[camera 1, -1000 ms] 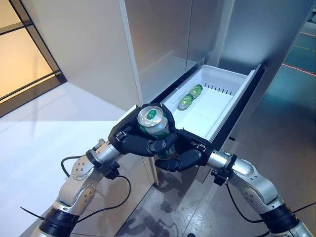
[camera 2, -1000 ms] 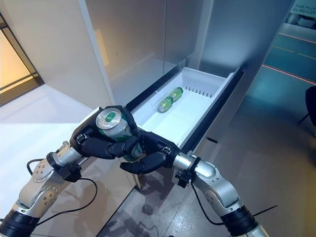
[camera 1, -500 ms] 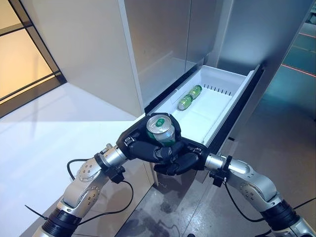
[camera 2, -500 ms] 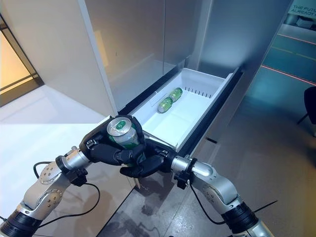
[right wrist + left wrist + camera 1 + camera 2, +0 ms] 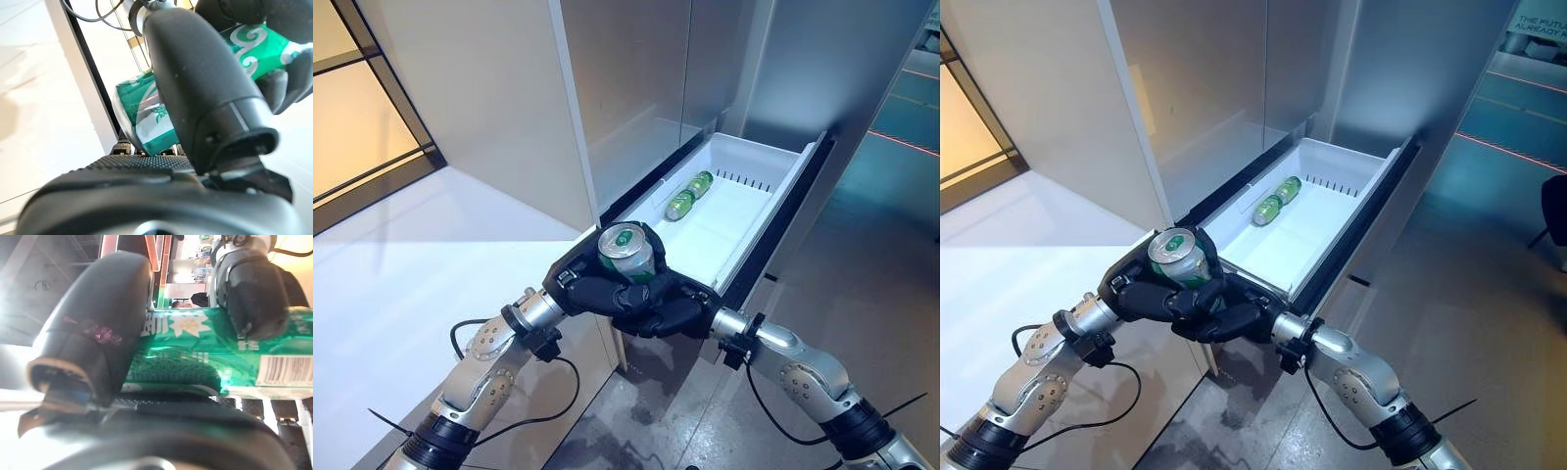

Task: Put drinks into fridge and close the fridge

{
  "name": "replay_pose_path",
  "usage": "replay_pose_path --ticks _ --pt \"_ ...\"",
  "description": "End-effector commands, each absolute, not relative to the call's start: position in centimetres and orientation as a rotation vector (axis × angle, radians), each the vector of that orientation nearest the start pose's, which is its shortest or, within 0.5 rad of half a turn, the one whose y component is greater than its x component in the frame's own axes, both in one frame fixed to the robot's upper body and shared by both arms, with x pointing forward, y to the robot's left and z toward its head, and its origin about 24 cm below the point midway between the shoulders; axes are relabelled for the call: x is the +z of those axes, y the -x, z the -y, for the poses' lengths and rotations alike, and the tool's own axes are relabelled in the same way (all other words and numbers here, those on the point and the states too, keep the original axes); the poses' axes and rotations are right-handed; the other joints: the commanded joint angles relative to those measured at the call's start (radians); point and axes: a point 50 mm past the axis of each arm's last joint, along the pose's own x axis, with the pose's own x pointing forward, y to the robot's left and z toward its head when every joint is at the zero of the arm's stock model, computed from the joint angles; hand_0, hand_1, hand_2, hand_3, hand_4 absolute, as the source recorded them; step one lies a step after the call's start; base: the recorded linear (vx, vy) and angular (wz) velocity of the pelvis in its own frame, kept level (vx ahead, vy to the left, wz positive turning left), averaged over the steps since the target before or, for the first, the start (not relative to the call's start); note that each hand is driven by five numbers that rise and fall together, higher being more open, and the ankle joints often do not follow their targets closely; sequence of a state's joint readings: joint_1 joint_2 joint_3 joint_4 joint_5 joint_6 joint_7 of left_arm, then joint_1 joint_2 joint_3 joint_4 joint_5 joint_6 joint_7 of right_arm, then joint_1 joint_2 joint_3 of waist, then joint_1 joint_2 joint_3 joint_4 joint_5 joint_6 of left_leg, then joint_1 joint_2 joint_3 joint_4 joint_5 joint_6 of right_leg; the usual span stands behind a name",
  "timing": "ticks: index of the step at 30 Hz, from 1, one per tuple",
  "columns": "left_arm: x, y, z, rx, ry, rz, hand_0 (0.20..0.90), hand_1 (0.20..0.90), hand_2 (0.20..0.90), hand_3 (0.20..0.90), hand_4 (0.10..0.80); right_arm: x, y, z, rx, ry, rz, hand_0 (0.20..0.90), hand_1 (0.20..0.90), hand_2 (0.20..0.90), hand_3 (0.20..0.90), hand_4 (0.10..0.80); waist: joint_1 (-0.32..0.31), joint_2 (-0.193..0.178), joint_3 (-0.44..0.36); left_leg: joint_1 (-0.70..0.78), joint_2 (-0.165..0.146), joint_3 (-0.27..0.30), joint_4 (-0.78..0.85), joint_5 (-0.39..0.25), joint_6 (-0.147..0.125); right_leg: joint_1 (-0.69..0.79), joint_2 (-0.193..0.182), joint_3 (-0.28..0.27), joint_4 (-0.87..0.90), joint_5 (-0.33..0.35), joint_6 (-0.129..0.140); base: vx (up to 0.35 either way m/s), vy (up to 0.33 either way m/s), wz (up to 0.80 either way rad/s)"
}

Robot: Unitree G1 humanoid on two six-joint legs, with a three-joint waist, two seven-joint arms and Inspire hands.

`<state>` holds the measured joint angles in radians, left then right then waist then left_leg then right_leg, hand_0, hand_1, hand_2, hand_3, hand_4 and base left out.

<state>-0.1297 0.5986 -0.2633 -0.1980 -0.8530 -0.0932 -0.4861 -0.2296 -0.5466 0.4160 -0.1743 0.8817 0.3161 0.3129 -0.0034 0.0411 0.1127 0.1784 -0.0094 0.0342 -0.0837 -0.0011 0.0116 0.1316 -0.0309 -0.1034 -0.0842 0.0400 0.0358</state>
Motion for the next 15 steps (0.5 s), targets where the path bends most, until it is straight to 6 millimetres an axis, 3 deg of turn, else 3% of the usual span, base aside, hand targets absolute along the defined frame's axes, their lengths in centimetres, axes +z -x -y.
replay_pose_path --ticks 1,2,15 --pt "19.2 -24.7 -10.5 -1.091 0.42 0.599 0.3 0.3 0.3 0.2 0.1 15.0 -25.1 5.9 1.056 -0.43 0.14 0.429 0.429 0.429 0.351 0.251 -0.013 -0.031 -0.06 -0.011 -0.067 -0.019 0.038 -0.069 0.026 -0.006 0.025 0.021 0.084 -0.103 0.028 0.0 0.0 0.0" --pt "19.0 -24.7 -10.3 -1.095 0.422 0.589 0.3 0.3 0.3 0.2 0.1 15.1 -25.1 5.9 1.048 -0.421 0.142 0.3 0.3 0.3 0.2 0.1 -0.013 -0.031 -0.06 -0.01 -0.068 -0.019 0.039 -0.07 0.027 -0.006 0.024 0.022 0.084 -0.103 0.028 0.0 0.0 0.0" --pt "17.9 -25.0 -9.5 -1.115 0.414 0.495 0.3 0.3 0.3 0.2 0.1 16.1 -26.1 7.1 0.982 -0.264 0.19 0.3 0.3 0.3 0.2 0.1 -0.019 -0.034 -0.057 -0.007 -0.071 -0.029 0.037 -0.07 0.029 -0.005 0.029 0.035 0.086 -0.101 0.028 0.0 0.0 0.0"
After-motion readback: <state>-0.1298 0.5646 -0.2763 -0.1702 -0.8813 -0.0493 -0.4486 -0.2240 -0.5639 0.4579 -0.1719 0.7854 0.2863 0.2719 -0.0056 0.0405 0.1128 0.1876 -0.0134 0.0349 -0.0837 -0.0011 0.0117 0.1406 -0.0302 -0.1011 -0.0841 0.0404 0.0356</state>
